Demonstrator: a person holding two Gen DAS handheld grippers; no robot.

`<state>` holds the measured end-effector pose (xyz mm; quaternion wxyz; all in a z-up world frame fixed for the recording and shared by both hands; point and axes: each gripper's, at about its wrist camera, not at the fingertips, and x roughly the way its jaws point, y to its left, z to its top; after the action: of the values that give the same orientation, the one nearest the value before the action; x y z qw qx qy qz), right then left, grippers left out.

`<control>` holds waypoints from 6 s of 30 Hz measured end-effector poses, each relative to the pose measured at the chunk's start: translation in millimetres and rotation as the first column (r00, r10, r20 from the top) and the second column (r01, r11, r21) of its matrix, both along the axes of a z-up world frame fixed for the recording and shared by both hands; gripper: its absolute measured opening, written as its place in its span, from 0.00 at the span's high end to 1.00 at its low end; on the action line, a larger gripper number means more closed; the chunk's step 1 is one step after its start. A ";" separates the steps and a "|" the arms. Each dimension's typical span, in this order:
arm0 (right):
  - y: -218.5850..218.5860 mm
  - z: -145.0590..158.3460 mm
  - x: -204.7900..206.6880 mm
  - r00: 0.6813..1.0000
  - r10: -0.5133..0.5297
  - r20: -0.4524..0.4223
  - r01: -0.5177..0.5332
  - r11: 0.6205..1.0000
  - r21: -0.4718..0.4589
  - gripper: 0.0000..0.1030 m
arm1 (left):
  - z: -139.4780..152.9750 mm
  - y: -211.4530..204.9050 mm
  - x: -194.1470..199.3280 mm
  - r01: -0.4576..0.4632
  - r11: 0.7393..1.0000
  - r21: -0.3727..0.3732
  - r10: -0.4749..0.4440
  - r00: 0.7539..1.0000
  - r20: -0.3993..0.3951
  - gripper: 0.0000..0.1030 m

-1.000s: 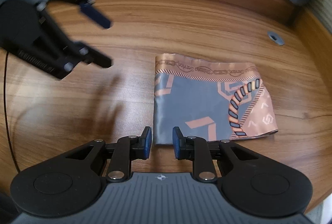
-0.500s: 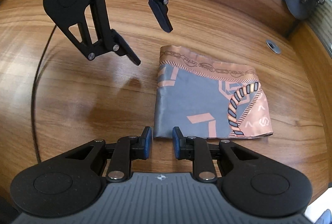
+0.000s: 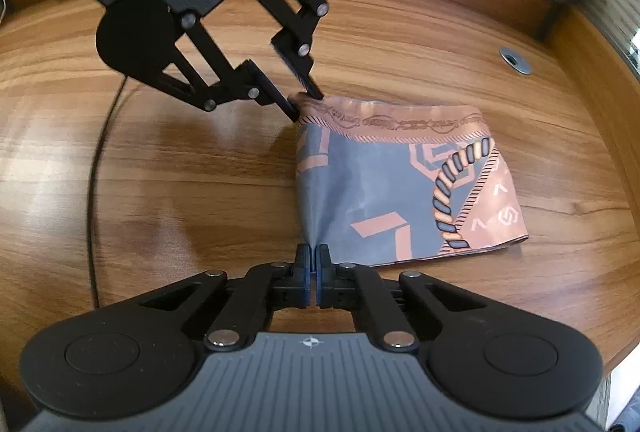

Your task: Fold clothes

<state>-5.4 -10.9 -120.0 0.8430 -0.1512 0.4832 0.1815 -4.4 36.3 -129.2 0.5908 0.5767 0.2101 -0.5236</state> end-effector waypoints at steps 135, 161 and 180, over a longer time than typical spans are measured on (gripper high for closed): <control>-221.2 59.6 213.7 0.969 0.228 0.094 -0.239 0.963 0.122 0.97 | 53.8 -89.2 162.6 -0.948 -0.008 -0.317 0.762 0.199 -0.616 0.91; -234.3 131.3 381.3 0.884 0.266 0.385 -0.315 0.947 0.069 0.97 | 127.9 -96.5 295.5 -0.824 -0.122 -0.554 0.841 0.211 -0.499 0.91; -248.2 85.6 394.8 0.921 0.272 0.280 -0.313 0.943 0.116 0.97 | 94.5 -98.3 300.3 -0.852 -0.167 -0.496 0.822 0.157 -0.547 0.91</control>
<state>389.4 -259.1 -34.4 0.8717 -0.1770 0.3242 0.3220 295.9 -62.0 -34.7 0.9495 -0.0124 0.3096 -0.0497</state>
